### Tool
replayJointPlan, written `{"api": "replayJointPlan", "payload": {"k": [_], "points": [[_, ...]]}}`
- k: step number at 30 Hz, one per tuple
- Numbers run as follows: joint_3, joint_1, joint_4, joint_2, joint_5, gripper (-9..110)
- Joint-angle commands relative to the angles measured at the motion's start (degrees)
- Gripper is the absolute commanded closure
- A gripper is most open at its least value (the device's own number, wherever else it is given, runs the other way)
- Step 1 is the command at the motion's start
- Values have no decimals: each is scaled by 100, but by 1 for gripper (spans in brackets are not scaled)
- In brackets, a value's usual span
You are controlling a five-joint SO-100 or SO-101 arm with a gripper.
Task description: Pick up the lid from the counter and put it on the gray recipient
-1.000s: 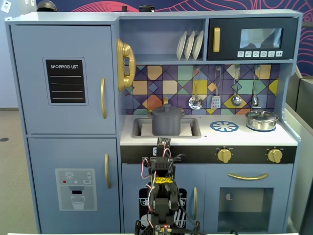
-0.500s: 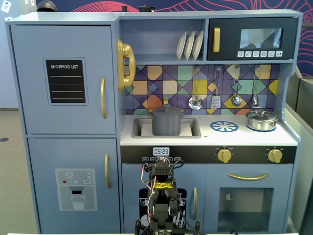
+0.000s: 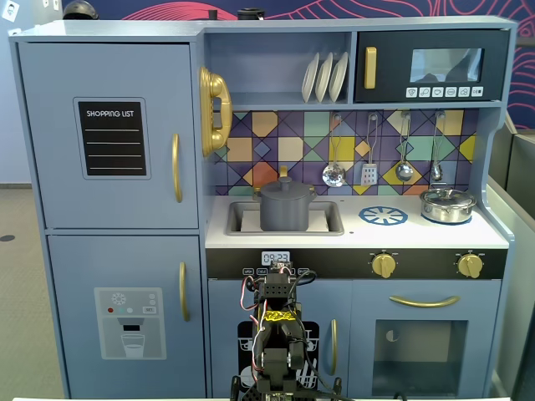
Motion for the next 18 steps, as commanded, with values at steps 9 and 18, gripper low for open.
{"api": "replayJointPlan", "payload": {"k": [9, 18], "points": [[105, 18, 932, -35, 229, 94], [105, 18, 932, -35, 229, 94]]}}
